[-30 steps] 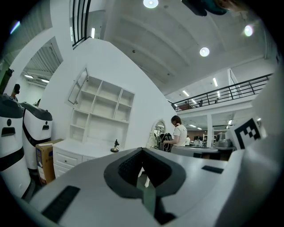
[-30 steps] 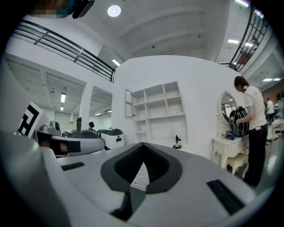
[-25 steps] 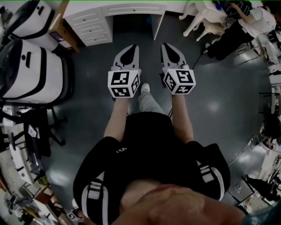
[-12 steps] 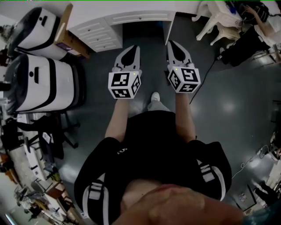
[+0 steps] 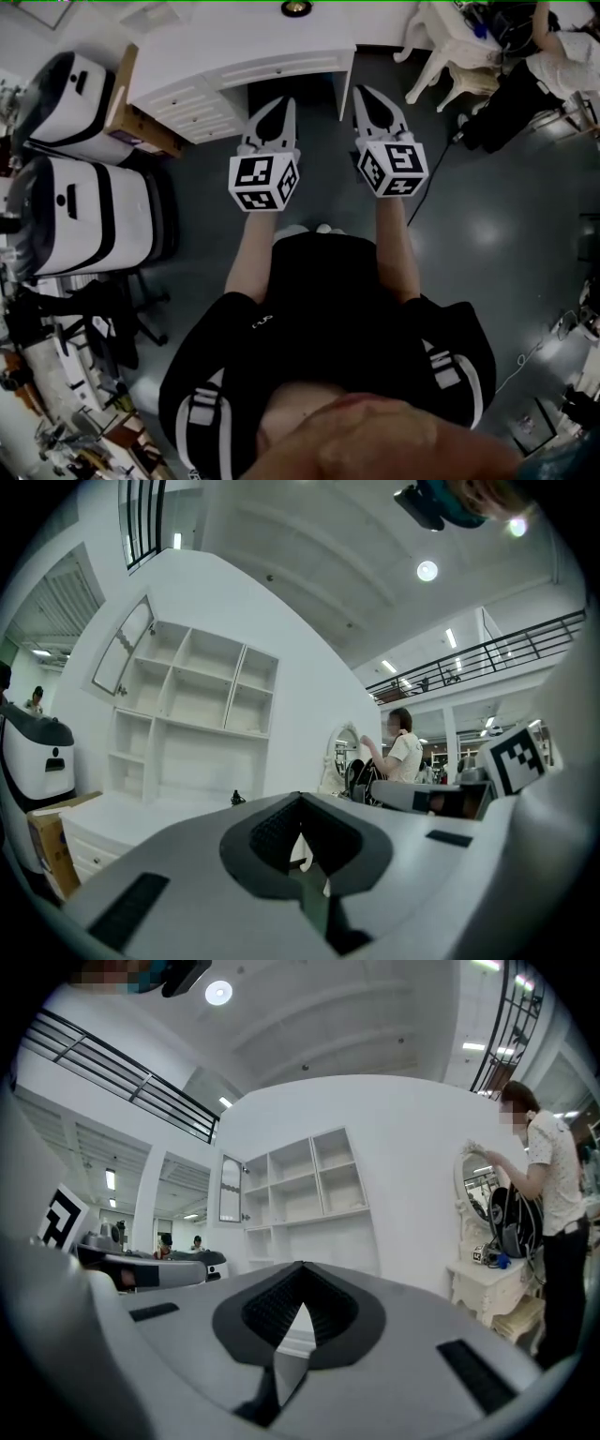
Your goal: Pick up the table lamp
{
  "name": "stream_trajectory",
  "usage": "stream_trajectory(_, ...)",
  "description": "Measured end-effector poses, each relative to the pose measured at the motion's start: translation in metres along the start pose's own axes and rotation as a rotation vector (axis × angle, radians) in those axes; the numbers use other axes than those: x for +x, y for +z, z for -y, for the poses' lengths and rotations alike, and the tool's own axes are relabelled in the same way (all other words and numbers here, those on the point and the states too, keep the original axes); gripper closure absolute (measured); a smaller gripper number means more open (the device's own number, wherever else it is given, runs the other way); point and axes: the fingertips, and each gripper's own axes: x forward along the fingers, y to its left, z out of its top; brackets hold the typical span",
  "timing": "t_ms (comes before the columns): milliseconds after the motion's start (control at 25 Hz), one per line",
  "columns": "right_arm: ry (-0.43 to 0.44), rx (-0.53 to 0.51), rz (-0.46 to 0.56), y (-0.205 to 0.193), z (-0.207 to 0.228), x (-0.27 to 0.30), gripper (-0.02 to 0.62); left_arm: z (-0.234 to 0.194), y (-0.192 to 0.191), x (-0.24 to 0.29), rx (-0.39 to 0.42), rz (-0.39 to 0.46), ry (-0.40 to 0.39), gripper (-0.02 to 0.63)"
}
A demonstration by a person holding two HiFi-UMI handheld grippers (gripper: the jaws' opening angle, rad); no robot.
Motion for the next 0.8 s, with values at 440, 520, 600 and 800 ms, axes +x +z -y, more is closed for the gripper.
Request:
stream_trajectory(440,0.047,-0.031,0.002,-0.003,0.01,0.037,0.59,-0.024,0.001,0.037,-0.017,0.03,0.015,0.598)
stream_trajectory(520,0.038,-0.035,-0.002,-0.007,0.02,0.048,0.59,-0.032,-0.002,0.05,-0.024,0.037,0.014,0.598)
stream_trajectory(600,0.031,-0.037,-0.011,-0.014,0.029,0.062,0.589,-0.042,-0.007,0.065,-0.036,0.038,0.019,0.598)
stream_trajectory(800,0.033,-0.024,-0.013,-0.021,0.044,0.107,0.589,-0.069,-0.012,0.099,-0.012,0.028,0.043,0.598)
